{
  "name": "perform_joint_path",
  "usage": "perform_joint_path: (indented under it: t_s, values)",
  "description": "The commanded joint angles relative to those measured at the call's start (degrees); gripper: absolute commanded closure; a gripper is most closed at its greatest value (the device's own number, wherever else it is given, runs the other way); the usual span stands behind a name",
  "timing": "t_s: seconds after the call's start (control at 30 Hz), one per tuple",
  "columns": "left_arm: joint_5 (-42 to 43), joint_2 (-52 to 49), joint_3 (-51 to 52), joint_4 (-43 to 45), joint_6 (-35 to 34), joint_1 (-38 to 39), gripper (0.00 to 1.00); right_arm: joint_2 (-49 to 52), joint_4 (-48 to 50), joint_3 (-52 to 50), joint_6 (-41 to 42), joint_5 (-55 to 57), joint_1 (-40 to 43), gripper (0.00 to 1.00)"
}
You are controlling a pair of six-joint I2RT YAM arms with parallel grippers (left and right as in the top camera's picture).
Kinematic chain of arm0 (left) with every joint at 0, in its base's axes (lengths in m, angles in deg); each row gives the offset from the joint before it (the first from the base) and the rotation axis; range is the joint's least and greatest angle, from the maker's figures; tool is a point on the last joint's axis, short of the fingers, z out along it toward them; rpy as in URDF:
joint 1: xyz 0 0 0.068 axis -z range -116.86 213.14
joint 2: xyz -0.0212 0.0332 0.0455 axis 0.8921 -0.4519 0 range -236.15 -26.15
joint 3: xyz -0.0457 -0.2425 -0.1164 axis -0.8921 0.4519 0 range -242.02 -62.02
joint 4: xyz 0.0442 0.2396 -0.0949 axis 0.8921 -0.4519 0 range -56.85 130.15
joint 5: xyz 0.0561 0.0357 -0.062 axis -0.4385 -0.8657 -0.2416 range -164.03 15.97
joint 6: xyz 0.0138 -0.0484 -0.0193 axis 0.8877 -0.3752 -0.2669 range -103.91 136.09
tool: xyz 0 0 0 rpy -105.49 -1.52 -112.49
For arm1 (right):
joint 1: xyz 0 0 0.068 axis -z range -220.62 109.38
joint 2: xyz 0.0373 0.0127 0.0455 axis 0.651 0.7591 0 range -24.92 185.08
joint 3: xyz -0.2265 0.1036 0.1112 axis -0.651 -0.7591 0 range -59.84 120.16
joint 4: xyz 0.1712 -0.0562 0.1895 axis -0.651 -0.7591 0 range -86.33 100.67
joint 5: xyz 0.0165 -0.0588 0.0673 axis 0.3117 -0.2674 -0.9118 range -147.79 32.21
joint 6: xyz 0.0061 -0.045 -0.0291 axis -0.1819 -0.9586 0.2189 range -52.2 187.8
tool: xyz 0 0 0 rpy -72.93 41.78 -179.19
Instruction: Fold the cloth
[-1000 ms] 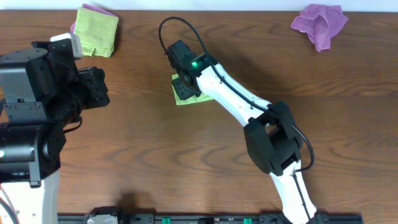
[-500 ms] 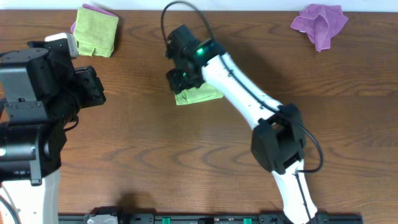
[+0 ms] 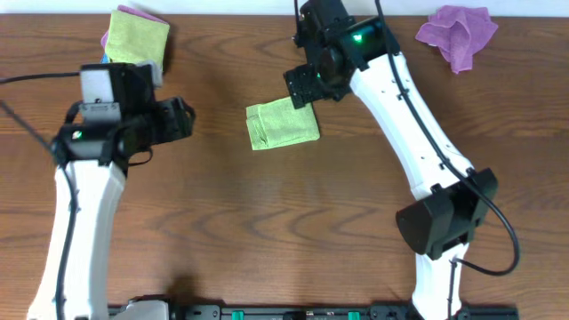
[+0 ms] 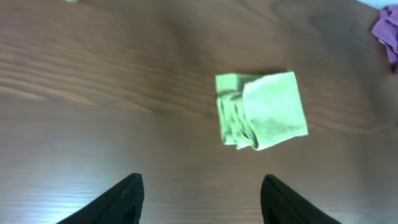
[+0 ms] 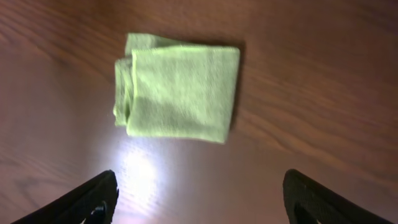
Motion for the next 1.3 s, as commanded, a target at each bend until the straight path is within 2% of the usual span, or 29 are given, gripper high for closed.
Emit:
perform_joint_path:
  t_s: [0.0,0.1,0.17,0.2,0.23,0.3,0.33,0.63,0.9,1.27]
  values:
    - [9.16,-4.79,1.25,2.62,-1.18,0.44,0.35,-2.05,-1.90,1.18,-0.98,2.93,0.70,0.14]
    - [13.94,-10.67,1.42,6.23,-3.54,2.12,0.34,-2.16,-3.56,1.18,-1.97,4.04,1.38,0.15]
    - [16.26,-14.78,1.42,9.09,-5.35,3.78,0.34,-2.16,-4.48,1.16,-1.99,4.44,2.29,0.21]
    - [17.03,-16.37,1.40,10.29,-6.08,4.57,0.34,-2.16,-4.55,1.16,-2.38,4.42,2.75,0.27]
    - [17.38,-17.86,1.42,11.56,-6.62,5.33,0.34,-2.16,-4.52,1.14,-2.40,4.55,3.26,0.44]
    - [17.55,-20.72,1.40,14.03,-8.33,6.99,0.34,-2.16,-4.44,1.11,-2.38,4.63,4.44,0.96]
    - [17.51,-22.10,1.40,15.17,-8.81,7.78,0.34,-2.14,-4.17,0.98,-2.38,4.63,5.38,0.98]
    - [17.00,-32.04,1.40,21.33,-14.32,10.27,0.33,-2.03,8.66,-11.58,-2.32,1.18,9.16,0.98]
    - [15.26,-34.69,1.40,21.90,-15.72,10.27,0.28,-1.20,18.71,-21.68,-2.12,-2.43,9.16,0.99]
    - [14.97,-36.28,1.40,26.49,-18.95,10.27,0.23,5.99,25.18,-22.99,1.64,-5.88,8.39,0.98]
